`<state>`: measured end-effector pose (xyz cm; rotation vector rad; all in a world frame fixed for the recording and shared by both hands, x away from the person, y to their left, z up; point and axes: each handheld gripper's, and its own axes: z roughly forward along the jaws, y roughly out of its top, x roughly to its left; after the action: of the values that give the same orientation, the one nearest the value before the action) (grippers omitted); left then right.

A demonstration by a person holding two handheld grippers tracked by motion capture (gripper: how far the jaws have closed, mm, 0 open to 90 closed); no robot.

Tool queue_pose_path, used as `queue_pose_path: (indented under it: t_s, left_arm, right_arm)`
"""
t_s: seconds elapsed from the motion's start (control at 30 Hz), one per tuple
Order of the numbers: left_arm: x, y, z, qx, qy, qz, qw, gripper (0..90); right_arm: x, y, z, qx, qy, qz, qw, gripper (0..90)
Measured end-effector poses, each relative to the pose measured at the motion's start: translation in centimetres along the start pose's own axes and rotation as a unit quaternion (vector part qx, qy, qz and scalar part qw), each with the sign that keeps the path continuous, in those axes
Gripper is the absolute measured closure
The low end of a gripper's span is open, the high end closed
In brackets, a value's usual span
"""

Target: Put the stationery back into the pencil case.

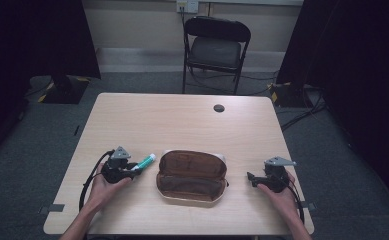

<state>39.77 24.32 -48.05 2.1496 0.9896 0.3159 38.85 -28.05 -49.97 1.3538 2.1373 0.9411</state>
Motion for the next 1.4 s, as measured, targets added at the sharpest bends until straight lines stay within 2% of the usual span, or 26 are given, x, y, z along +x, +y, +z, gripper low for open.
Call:
queue_pose_path:
  t_s: [0.3, 0.4, 0.5, 0.63, 0.73, 0.83, 1.03, 1.13, 1.2, 1.27, 1.33, 1.4]
  left_arm:
    - [0.5, 0.3, -1.3, -0.038, -0.003, -0.02, 0.9991, 65.6]
    - [0.7, 0.2, -1.8, -0.046, -0.002, -0.021, 0.9987, 65.5]
    - [0.6, 0.2, -2.2, -0.055, -0.009, -0.025, 0.9981, 65.6]
    - [0.1, 0.6, -2.9, -0.071, -0.013, -0.019, 0.9972, 65.5]
    - [-0.1, 1.1, -3.6, -0.092, -0.021, -0.014, 0.9954, 65.5]
    - [-0.4, 1.7, -4.3, -0.103, -0.022, -0.001, 0.9945, 65.5]
    - [-0.8, 2.5, -5.0, -0.12, -0.029, 0.005, 0.9923, 65.5]
    - [-1.4, 3.1, -5.5, -0.13, -0.035, 0.016, 0.9907, 65.5]
    - [-2.0, 3.4, -6.0, -0.144, -0.043, 0.018, 0.9885, 65.5]
    - [-2.5, 3.8, -6.6, -0.151, -0.048, 0.026, 0.9871, 65.5]
    - [-3.1, 4.2, -7.0, -0.159, -0.057, 0.04, 0.9848, 65.5]
    - [-3.7, 4.5, -7.2, -0.17, -0.061, 0.044, 0.9826, 65.5]
  right_arm:
    - [0.0, 0.0, 0.1, -0.001, 0.001, -0.003, 1.0, 17.3]
    - [0.0, 0.1, 0.1, 0.0, 0.002, -0.002, 1.0, 17.3]
    - [0.0, 0.1, 0.1, 0.0, 0.002, -0.002, 1.0, 17.3]
    - [0.0, 0.1, 0.1, 0.0, 0.002, -0.002, 1.0, 17.3]
    - [0.0, 0.1, 0.1, 0.0, 0.003, -0.003, 1.0, 17.4]
    - [0.0, 0.1, 0.1, 0.0, 0.003, -0.003, 1.0, 17.3]
    - [0.0, 0.1, 0.1, 0.001, 0.005, -0.004, 1.0, 17.3]
    - [-0.1, 0.1, 0.1, 0.001, 0.005, -0.004, 1.0, 17.3]
    - [-0.1, 0.1, 0.1, 0.0, 0.005, -0.004, 1.0, 17.3]
    - [0.0, 0.1, 0.1, 0.0, 0.005, -0.004, 1.0, 17.3]
    - [0.0, 0.1, 0.1, 0.0, 0.005, -0.004, 1.0, 17.3]
    - [-0.1, 0.1, 0.1, 0.001, 0.005, -0.004, 1.0, 17.3]
